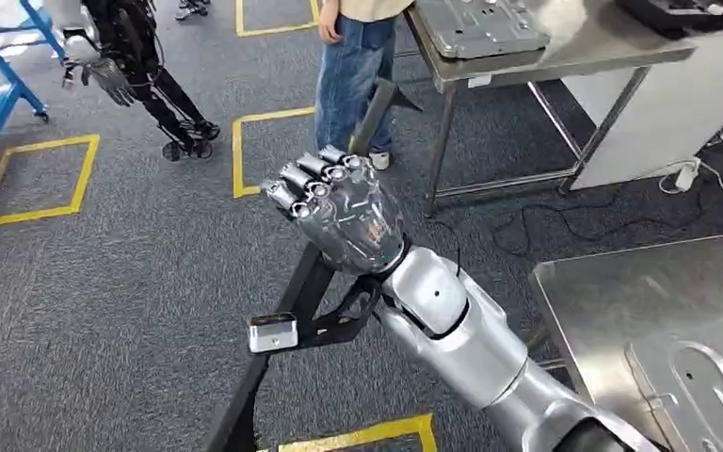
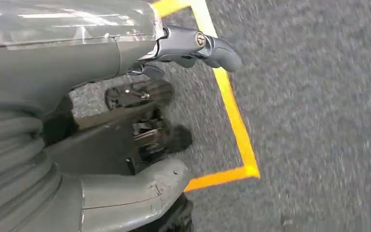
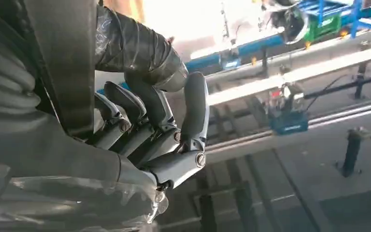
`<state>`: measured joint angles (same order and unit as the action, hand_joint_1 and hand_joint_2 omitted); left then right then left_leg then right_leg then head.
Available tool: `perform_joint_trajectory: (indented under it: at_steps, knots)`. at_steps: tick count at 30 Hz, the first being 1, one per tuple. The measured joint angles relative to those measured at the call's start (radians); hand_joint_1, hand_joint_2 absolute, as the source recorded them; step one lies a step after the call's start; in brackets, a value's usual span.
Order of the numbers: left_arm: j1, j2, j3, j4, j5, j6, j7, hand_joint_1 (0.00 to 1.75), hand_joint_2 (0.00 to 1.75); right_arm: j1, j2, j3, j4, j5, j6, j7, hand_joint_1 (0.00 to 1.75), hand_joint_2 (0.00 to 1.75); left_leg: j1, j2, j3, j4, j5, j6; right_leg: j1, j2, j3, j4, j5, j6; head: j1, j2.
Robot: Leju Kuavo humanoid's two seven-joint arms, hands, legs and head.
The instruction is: Take the parts from the cabinet and place them on the table.
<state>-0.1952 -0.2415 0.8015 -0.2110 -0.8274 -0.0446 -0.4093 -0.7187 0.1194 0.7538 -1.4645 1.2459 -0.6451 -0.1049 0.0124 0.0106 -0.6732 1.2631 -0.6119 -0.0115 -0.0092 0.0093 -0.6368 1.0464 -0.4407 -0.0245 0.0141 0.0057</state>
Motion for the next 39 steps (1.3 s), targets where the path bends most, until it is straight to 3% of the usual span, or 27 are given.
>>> perform_joint_trajectory:
  at_steps: [1, 2, 3, 5, 6, 7, 10, 11, 13, 14, 16, 17, 19, 20, 21, 22, 25, 27, 28, 29, 31, 33, 34, 36, 37, 38, 39]
  knots:
    - [0.002, 0.000, 0.000, 0.000, 0.000, 0.001, 0.002, 0.00, 1.75, 0.001, 0.000, 0.000, 0.001, 0.001, 0.000, 0.002, 1.75, 1.75, 0.000, -0.002, -0.035, 0.069, -0.018, 0.001, 0.003, 0.012, 0.000, 0.001, 0.000, 0.000, 0.000, 0.000]
    - [0.004, 0.000, 0.000, 0.000, 0.000, 0.002, 0.002, 0.00, 1.75, 0.003, 0.000, 0.000, 0.002, 0.002, 0.000, 0.003, 1.75, 1.75, 0.000, -0.003, -0.048, 0.087, -0.006, 0.004, 0.005, 0.027, 0.000, 0.002, 0.000, 0.000, 0.000, 0.000]
    - [0.005, 0.000, 0.000, 0.000, 0.000, 0.002, 0.002, 0.00, 1.75, 0.003, 0.000, 0.000, 0.003, 0.003, 0.000, 0.003, 1.75, 1.75, -0.001, -0.004, -0.037, 0.055, 0.024, 0.009, 0.006, 0.039, 0.001, 0.003, 0.000, 0.000, 0.000, 0.000]
    - [0.004, 0.000, 0.000, 0.000, 0.000, 0.002, 0.003, 0.00, 1.75, 0.002, 0.000, 0.000, 0.003, 0.003, 0.000, 0.003, 1.75, 1.75, -0.003, -0.021, 0.032, -0.104, 0.118, 0.022, 0.007, 0.063, 0.004, 0.005, 0.000, 0.000, 0.000, 0.000]
    - [0.004, 0.001, 0.000, 0.000, 0.000, 0.002, 0.002, 0.00, 1.75, 0.002, 0.000, 0.000, 0.002, 0.003, 0.000, 0.004, 1.75, 1.75, -0.003, -0.064, 0.070, -0.197, 0.156, 0.029, 0.004, 0.073, 0.003, 0.005, 0.000, 0.000, 0.000, 0.000]
    - [0.003, 0.002, 0.000, 0.000, 0.000, 0.002, 0.002, 0.00, 1.75, 0.001, 0.000, 0.000, 0.002, 0.003, 0.000, 0.004, 1.75, 1.75, -0.003, -0.088, 0.082, -0.217, 0.146, 0.033, 0.009, 0.082, -0.001, 0.006, 0.002, 0.005, 0.000, 0.000]
    - [0.003, 0.002, 0.000, 0.000, 0.000, 0.002, 0.003, 0.00, 1.75, 0.003, -0.001, 0.000, 0.002, 0.003, -0.001, 0.005, 1.75, 1.75, -0.009, -0.067, 0.085, -0.229, 0.149, 0.035, -0.002, 0.110, -0.009, -0.004, 0.014, 0.024, 0.000, 0.000]
    - [0.002, 0.000, 0.000, 0.000, 0.000, 0.002, 0.003, 0.00, 1.75, 0.002, -0.001, 0.000, 0.001, 0.003, -0.001, 0.005, 1.75, 1.75, -0.003, -0.055, 0.090, -0.245, 0.157, 0.040, 0.003, 0.120, -0.010, -0.008, 0.018, 0.031, 0.000, 0.000]
    - [-0.003, -0.001, 0.000, 0.000, 0.000, 0.002, 0.002, 0.00, 1.75, -0.002, -0.002, 0.000, -0.002, 0.003, -0.002, 0.005, 1.75, 1.75, 0.000, -0.033, 0.098, -0.264, 0.169, 0.049, 0.009, 0.035, -0.026, 0.033, -0.024, 0.035, 0.002, 0.000]
    - [-0.002, -0.001, 0.000, 0.000, 0.000, 0.002, 0.002, 0.00, 1.75, -0.004, -0.002, 0.000, -0.003, 0.003, -0.002, 0.006, 1.75, 1.75, -0.002, -0.020, 0.096, -0.264, 0.169, 0.053, 0.007, 0.014, -0.059, 0.105, -0.066, 0.038, 0.002, 0.000]
    - [0.002, 0.000, 0.000, 0.000, 0.000, 0.002, 0.002, 0.00, 1.75, 0.002, -0.004, 0.000, -0.003, 0.003, -0.001, 0.008, 1.75, 1.75, -0.003, 0.006, 0.095, -0.263, 0.167, 0.055, 0.002, 0.002, -0.131, 0.260, -0.131, 0.044, 0.002, 0.000]
    - [0.003, 0.000, 0.000, 0.000, 0.000, 0.002, 0.002, 0.00, 1.75, 0.003, -0.006, 0.000, -0.003, 0.003, -0.001, 0.008, 1.75, 1.75, -0.002, 0.017, 0.094, -0.262, 0.167, 0.055, -0.001, 0.001, -0.151, 0.300, -0.138, 0.048, 0.002, 0.000]
    - [0.001, 0.000, 0.000, 0.000, -0.001, 0.001, 0.002, 0.00, 1.75, 0.005, -0.012, 0.000, -0.003, 0.003, 0.000, 0.009, 1.75, 1.75, -0.001, 0.039, 0.095, -0.260, 0.163, 0.052, -0.009, -0.007, -0.119, 0.241, -0.085, 0.055, 0.002, 0.000]
    - [0.001, 0.000, 0.000, 0.000, -0.001, 0.001, 0.002, 0.00, 1.75, 0.003, -0.013, 0.000, -0.004, 0.003, 0.000, 0.011, 1.75, 1.75, 0.000, 0.048, 0.096, -0.255, 0.160, 0.049, -0.012, -0.018, -0.067, 0.149, -0.039, 0.057, 0.002, 0.000]
    - [0.000, 0.000, 0.000, 0.000, -0.001, 0.001, 0.002, 0.00, 1.75, 0.000, -0.015, 0.000, -0.006, 0.007, 0.001, 0.011, 1.75, 1.75, 0.000, 0.056, 0.096, -0.248, 0.154, 0.045, -0.014, -0.038, -0.014, 0.053, -0.001, 0.058, 0.002, 0.000]
    - [-0.001, 0.000, 0.000, 0.000, -0.002, 0.000, 0.002, 0.00, 1.75, -0.004, -0.016, 0.000, -0.007, 0.011, 0.002, 0.011, 1.75, 1.75, -0.002, 0.063, 0.095, -0.242, 0.149, 0.039, -0.006, -0.079, 0.010, 0.000, -0.016, 0.055, 0.001, 0.000]
    - [-0.002, 0.000, 0.000, 0.000, -0.003, 0.000, 0.003, 0.00, 1.75, -0.014, -0.021, -0.002, -0.010, 0.021, 0.016, 0.016, 1.75, 1.75, -0.008, 0.080, 0.096, -0.240, 0.148, 0.023, 0.004, -0.047, 0.004, 0.003, -0.007, 0.035, 0.001, 0.000]
    - [-0.002, -0.001, -0.001, 0.000, -0.004, -0.002, 0.002, 0.00, 1.75, -0.027, -0.026, -0.006, -0.010, 0.035, 0.025, 0.021, 1.75, 1.75, -0.006, 0.090, 0.095, -0.238, 0.138, 0.013, -0.006, -0.028, 0.007, -0.008, 0.001, 0.020, 0.001, 0.000]
    - [-0.004, -0.001, -0.001, 0.000, -0.006, -0.003, 0.002, 0.00, 1.75, -0.039, -0.028, -0.011, -0.011, 0.039, 0.029, 0.024, 1.75, 1.75, -0.001, 0.046, 0.089, -0.212, 0.115, 0.007, -0.008, -0.020, 0.008, -0.011, 0.004, 0.014, 0.001, 0.000]
    - [-0.004, -0.001, -0.001, 0.000, -0.007, -0.003, 0.002, 0.00, 1.75, -0.053, -0.028, -0.013, -0.012, 0.042, 0.034, 0.026, 1.75, 1.75, 0.002, 0.021, 0.067, -0.156, 0.079, 0.006, -0.008, -0.014, 0.006, -0.011, 0.006, 0.008, 0.000, 0.000]
    - [0.000, -0.001, -0.001, 0.000, -0.007, -0.005, 0.002, 0.00, 1.75, -0.073, -0.029, -0.019, -0.012, 0.045, 0.039, 0.029, 1.75, 1.75, 0.002, 0.001, -0.010, 0.015, 0.003, 0.001, -0.006, 0.008, 0.005, -0.010, 0.007, 0.005, 0.001, 0.000]
    - [0.004, -0.001, -0.001, 0.000, -0.007, -0.005, 0.002, 0.00, 1.75, -0.078, -0.034, -0.027, -0.012, 0.045, 0.040, 0.030, 1.75, 1.75, 0.002, -0.002, -0.045, 0.082, 0.004, 0.002, -0.003, 0.029, 0.005, -0.009, 0.008, 0.005, 0.001, 0.000]
    - [0.004, -0.001, -0.001, 0.000, -0.007, -0.005, 0.002, 0.00, 1.75, -0.081, -0.035, -0.029, -0.012, 0.045, 0.040, 0.030, 1.75, 1.75, 0.002, -0.003, -0.027, 0.040, 0.041, 0.005, -0.003, 0.043, 0.005, -0.007, 0.008, 0.005, 0.001, 0.000]
    - [0.003, -0.001, -0.001, 0.000, -0.006, -0.005, 0.002, 0.00, 1.75, -0.087, -0.036, -0.037, -0.012, 0.045, 0.040, 0.031, 1.75, 1.75, 0.002, -0.023, 0.053, -0.135, 0.135, 0.015, -0.003, 0.067, 0.006, -0.004, 0.008, 0.005, 0.001, 0.000]
    - [0.003, 0.000, -0.001, 0.000, -0.006, -0.005, 0.002, 0.00, 1.75, -0.087, -0.037, -0.039, -0.012, 0.046, 0.040, 0.032, 1.75, 1.75, 0.003, -0.069, 0.079, -0.205, 0.151, 0.020, -0.006, 0.074, 0.004, -0.002, 0.008, 0.007, 0.001, 0.000]
    - [0.004, 0.000, -0.001, 0.000, -0.006, -0.005, 0.002, 0.00, 1.75, -0.088, -0.039, -0.042, -0.012, 0.046, 0.040, 0.032, 1.75, 1.75, 0.007, -0.098, 0.089, -0.224, 0.145, 0.022, -0.001, 0.085, -0.004, 0.002, 0.010, 0.016, 0.001, 0.000]
    - [0.002, 0.000, -0.001, 0.000, -0.005, -0.005, 0.002, 0.00, 1.75, -0.087, -0.041, -0.043, -0.012, 0.048, 0.040, 0.033, 1.75, 1.75, 0.003, -0.087, 0.090, -0.227, 0.143, 0.021, -0.007, 0.093, -0.012, 0.000, 0.015, 0.024, 0.000, 0.000]
